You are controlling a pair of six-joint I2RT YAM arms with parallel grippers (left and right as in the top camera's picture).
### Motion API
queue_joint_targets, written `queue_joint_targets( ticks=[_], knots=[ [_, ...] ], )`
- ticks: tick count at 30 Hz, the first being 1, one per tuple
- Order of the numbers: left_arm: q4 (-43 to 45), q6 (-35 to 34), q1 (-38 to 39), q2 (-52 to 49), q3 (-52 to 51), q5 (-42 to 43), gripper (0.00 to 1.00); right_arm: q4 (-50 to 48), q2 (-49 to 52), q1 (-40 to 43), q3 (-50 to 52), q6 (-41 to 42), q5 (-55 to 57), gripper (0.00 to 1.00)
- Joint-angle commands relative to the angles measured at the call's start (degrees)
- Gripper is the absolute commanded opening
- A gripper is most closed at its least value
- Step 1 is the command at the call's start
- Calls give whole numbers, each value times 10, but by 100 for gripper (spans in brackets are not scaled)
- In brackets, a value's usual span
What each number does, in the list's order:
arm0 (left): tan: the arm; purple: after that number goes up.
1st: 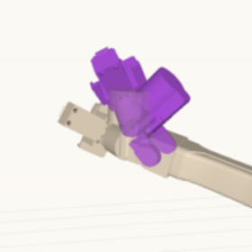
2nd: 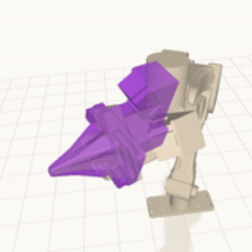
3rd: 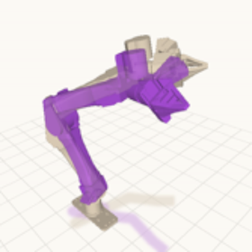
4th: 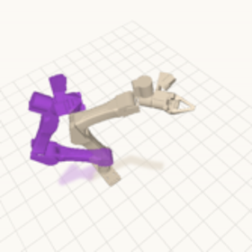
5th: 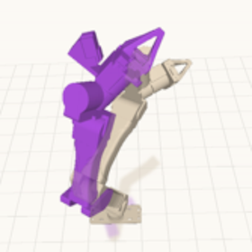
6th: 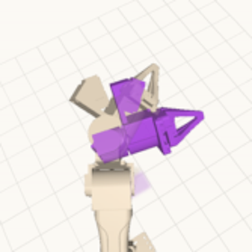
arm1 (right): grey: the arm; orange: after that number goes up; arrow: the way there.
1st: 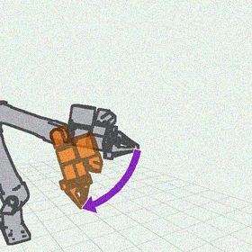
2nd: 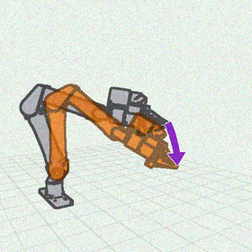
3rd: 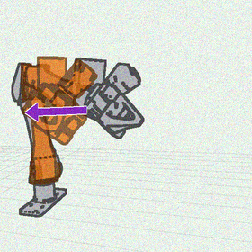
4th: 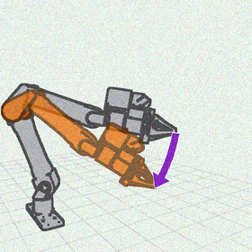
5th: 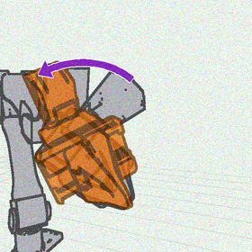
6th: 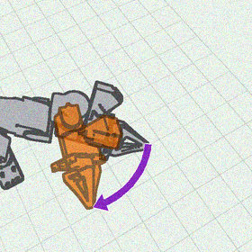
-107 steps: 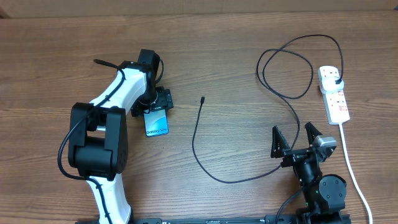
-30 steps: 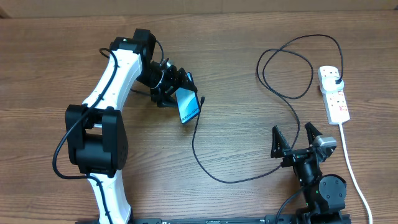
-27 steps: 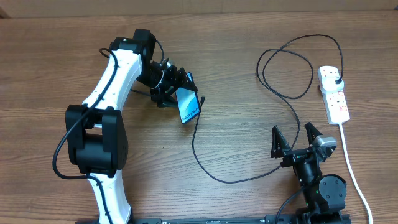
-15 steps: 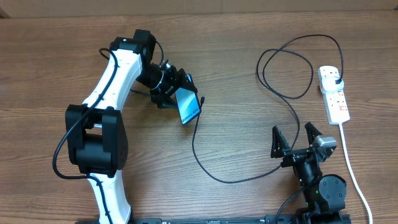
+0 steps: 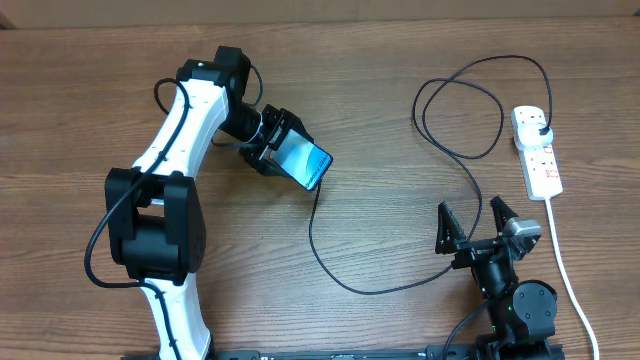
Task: Plug charger to phone and switch on socket
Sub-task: 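Lift and tilt the phone upright, bottom facing the cable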
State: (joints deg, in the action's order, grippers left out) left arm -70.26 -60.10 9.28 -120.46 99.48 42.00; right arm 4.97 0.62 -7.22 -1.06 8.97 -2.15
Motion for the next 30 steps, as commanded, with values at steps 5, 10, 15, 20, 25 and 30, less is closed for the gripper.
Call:
queue_joint_targets(
  ticks=[5,10,15,20,25,30],
  knots=[
    [0,-103,-3,2,17,42,61,-3,-5,-3,6,4,0,100],
    [0,-113,-3,2,17,49,61,-3,-5,-3,6,3,14,100],
    [0,-113,-3,2,17,80,60,-2,-5,-3,6,3,21,100],
    [1,-117,-3,2,17,116,60,-2,-5,-3,6,3,21,100],
    [0,-116,-3,2,17,120,61,-2,-5,-3,6,3,21,100],
    [0,-116,-3,2,17,115,61,-1,-5,-3,6,4,21,100]
  ],
)
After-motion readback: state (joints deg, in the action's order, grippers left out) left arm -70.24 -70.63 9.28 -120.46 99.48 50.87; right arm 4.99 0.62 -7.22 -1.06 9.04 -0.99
